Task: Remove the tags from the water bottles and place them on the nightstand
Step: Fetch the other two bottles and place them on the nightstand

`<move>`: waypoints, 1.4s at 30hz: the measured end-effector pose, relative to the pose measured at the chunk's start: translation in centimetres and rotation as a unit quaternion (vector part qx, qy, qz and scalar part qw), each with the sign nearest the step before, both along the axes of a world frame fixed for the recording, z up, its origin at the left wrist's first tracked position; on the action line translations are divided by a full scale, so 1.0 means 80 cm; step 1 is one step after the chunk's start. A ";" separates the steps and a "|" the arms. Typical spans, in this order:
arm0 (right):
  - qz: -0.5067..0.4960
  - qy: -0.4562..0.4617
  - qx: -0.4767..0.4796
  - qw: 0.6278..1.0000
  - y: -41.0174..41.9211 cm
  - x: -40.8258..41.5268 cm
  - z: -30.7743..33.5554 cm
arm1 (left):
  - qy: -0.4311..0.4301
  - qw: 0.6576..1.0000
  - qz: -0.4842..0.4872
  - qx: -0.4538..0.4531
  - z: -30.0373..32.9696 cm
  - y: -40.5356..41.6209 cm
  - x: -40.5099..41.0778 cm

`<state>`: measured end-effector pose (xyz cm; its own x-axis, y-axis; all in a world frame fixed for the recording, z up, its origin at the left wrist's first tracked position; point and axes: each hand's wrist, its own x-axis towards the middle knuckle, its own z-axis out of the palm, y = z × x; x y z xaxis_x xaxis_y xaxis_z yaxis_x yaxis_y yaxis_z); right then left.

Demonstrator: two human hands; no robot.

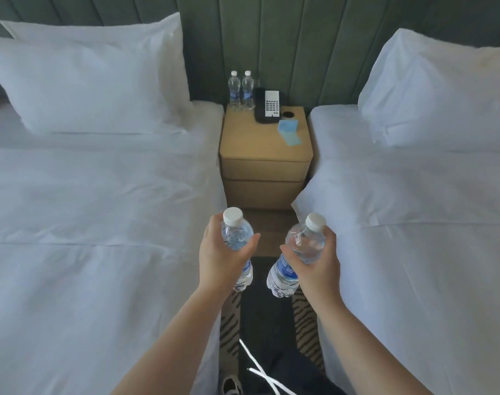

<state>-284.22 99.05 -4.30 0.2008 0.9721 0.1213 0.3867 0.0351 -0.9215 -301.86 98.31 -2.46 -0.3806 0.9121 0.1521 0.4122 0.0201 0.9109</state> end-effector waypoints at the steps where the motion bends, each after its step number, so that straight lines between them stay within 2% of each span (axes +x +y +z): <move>1: -0.004 0.004 0.000 1.000 0.020 0.001 -0.001 | -0.001 1.000 -0.005 0.000 -0.001 0.024 0.000; 9: -0.017 0.016 -0.018 1.000 0.241 0.026 -0.034 | -0.010 1.000 -0.028 -0.009 -0.031 0.250 0.025; 16: 0.006 0.027 -0.017 0.999 0.450 0.067 -0.020 | -0.024 0.999 -0.010 -0.026 -0.024 0.438 0.066; 24: 0.015 0.045 -0.038 0.998 0.597 0.067 -0.029 | -0.007 0.999 0.008 -0.041 -0.022 0.580 0.070; 34: 0.021 0.051 -0.071 0.996 0.753 0.021 -0.071 | -0.004 0.997 0.014 -0.074 -0.063 0.749 0.006; 42: 0.032 0.035 -0.102 0.994 0.918 -0.080 -0.106 | -0.042 0.992 0.010 -0.119 -0.108 0.905 -0.103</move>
<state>-290.61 172.51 -12.80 0.1380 0.9863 -0.0907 0.3247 -0.1316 -0.9366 -310.12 170.70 -11.09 -0.4014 0.9106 -0.0986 0.3329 0.2453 0.9105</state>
